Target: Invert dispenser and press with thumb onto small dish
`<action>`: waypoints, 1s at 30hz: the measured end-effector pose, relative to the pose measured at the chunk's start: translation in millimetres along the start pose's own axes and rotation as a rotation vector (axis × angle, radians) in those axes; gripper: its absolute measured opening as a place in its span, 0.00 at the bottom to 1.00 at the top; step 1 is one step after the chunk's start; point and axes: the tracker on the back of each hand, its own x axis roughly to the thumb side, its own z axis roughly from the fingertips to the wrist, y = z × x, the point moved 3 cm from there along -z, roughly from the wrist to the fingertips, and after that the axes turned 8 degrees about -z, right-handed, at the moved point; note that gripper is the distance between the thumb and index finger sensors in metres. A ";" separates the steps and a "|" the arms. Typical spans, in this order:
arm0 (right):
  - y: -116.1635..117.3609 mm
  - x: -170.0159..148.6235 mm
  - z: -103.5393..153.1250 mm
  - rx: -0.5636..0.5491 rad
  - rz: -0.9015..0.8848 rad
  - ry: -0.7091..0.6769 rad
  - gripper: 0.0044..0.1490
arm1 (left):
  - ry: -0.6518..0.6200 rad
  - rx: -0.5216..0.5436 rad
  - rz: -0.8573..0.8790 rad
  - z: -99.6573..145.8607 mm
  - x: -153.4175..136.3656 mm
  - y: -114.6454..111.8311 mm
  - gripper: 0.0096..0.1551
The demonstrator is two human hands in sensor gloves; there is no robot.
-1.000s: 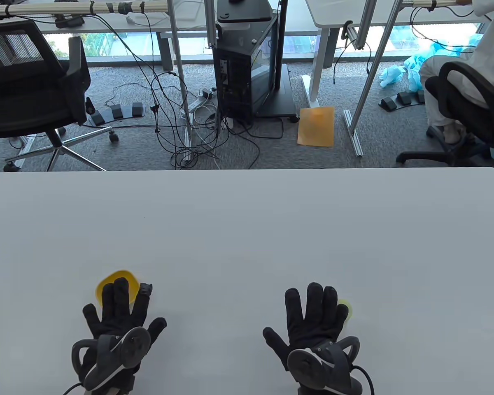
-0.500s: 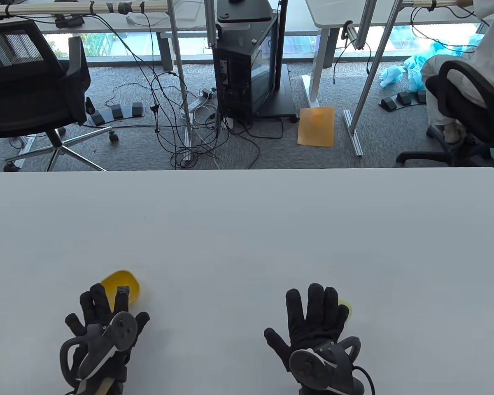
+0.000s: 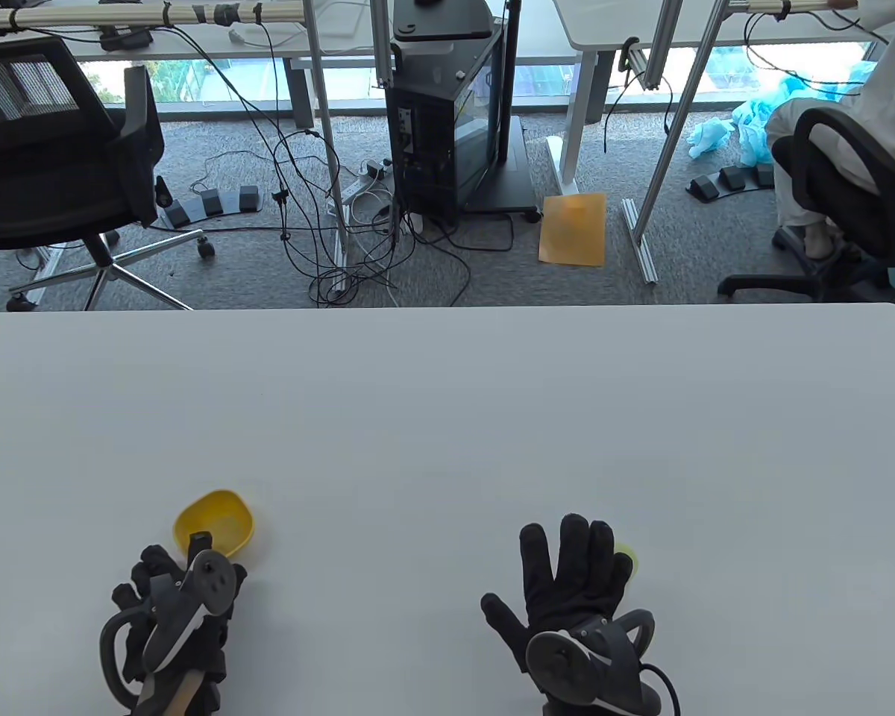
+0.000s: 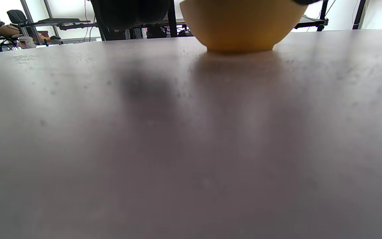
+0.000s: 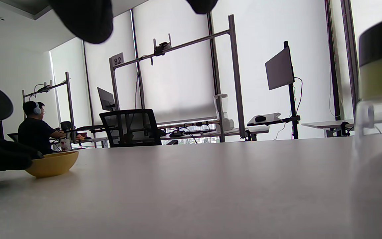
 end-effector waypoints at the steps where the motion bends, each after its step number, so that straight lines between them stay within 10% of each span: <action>1: -0.1 0.0 0.0 0.000 0.000 0.000 0.59 | -0.002 -0.003 0.009 -0.9 -0.1 -0.7 0.42; 17: -1.2 -2.2 2.1 -0.015 -0.009 0.001 0.60 | -0.001 0.214 0.046 5.4 0.6 14.1 0.32; 30: -5.2 -7.4 5.3 -0.032 -0.007 0.015 0.59 | -0.327 0.386 0.135 43.2 49.5 37.9 0.32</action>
